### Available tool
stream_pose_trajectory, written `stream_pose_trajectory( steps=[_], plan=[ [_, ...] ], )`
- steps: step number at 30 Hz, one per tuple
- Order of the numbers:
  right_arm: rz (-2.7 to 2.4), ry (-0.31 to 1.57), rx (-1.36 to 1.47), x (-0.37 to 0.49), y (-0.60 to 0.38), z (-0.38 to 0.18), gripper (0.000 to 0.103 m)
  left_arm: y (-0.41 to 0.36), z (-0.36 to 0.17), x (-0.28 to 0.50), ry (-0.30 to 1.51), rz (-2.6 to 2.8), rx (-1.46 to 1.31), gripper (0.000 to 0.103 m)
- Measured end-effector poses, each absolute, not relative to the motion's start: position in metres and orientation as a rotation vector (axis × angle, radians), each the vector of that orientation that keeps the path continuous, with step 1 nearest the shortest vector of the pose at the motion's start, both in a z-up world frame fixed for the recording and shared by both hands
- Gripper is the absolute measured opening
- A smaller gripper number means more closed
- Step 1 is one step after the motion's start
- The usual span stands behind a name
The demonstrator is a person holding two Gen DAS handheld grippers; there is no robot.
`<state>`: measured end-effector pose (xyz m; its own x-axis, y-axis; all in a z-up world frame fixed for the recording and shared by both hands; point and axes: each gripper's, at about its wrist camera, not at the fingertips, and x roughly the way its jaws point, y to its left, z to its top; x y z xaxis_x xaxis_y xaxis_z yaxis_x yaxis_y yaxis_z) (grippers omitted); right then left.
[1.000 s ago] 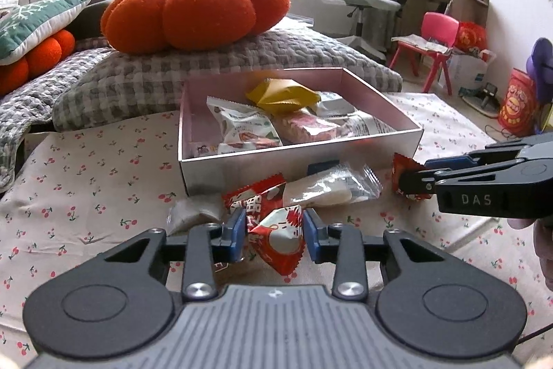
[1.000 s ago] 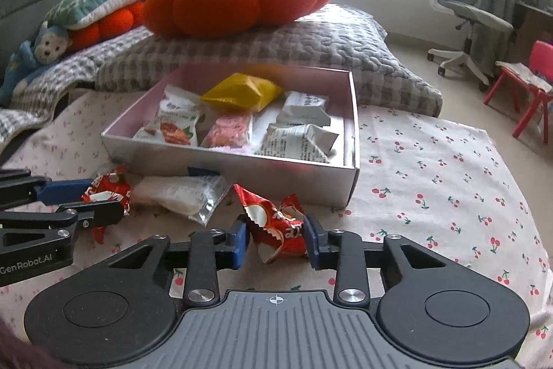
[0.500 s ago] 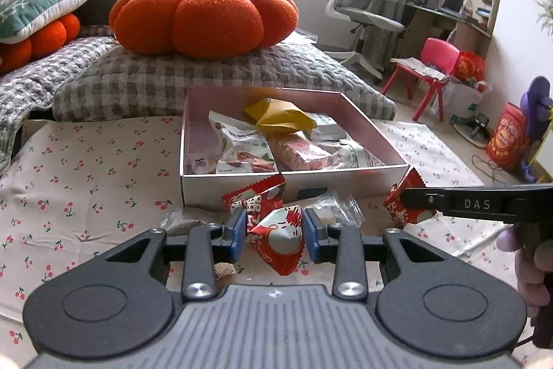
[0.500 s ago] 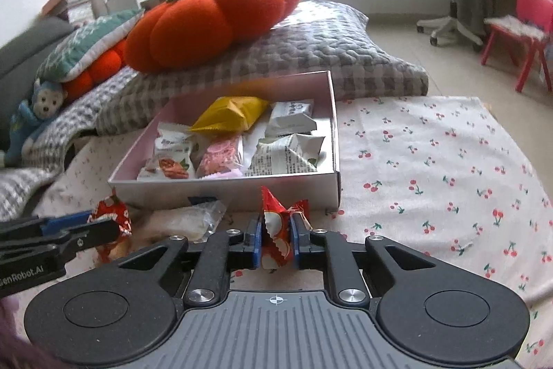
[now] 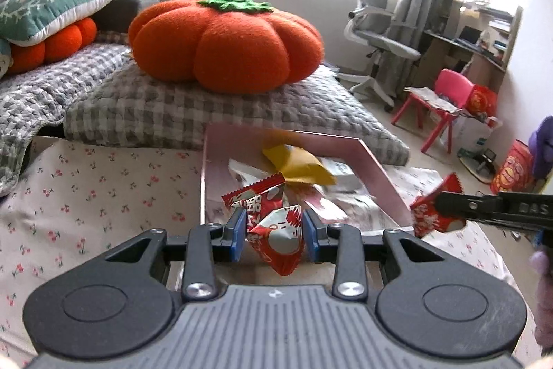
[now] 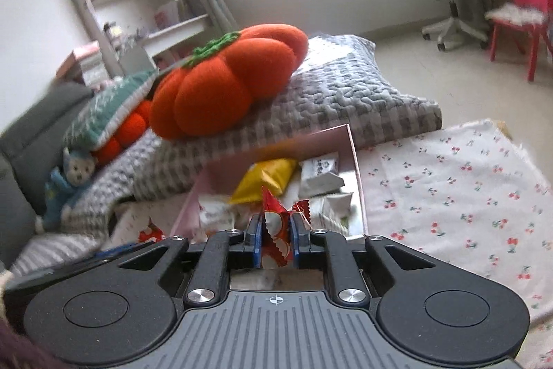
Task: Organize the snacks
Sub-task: 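Carry both red candies into the pink box and open both grippers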
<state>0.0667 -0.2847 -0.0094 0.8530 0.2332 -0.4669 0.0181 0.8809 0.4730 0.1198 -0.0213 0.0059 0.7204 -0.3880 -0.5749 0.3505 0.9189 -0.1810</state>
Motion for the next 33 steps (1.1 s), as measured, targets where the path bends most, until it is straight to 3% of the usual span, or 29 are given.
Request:
stream_pose_trajectory(
  steps=[10,24,26,27,29,31,33],
  plan=[
    [0.069,0.577,0.654,0.118,-0.308,-0.032,0.016,-0.03,-0.002,0.189,0.681,-0.379,-0.094,0.032],
    [-0.003,0.598,0.622,0.167,-0.316,-0.041,0.018,-0.045,-0.014,0.236,0.709,-0.318,-0.021,0.034],
    [-0.011,0.6,0.606,0.168,-0.314,-0.04,0.021,-0.047,-0.013,0.237,0.702,-0.331,-0.019,0.038],
    [-0.01,0.595,0.6,0.167,-0.313,-0.039,0.023,-0.047,-0.013,0.235,0.693,-0.336,-0.019,0.047],
    [-0.008,0.599,0.594,0.166,-0.312,-0.036,0.042,-0.047,-0.012,0.232,0.686,-0.332,-0.017,0.069],
    [-0.015,0.596,0.587,0.162,-0.311,-0.033,0.058,-0.046,-0.011,0.227,0.684,-0.328,-0.01,0.075],
    [-0.024,0.59,0.576,0.157,-0.312,-0.03,0.064,-0.043,-0.011,0.225,0.699,-0.329,-0.003,0.079]
  ],
)
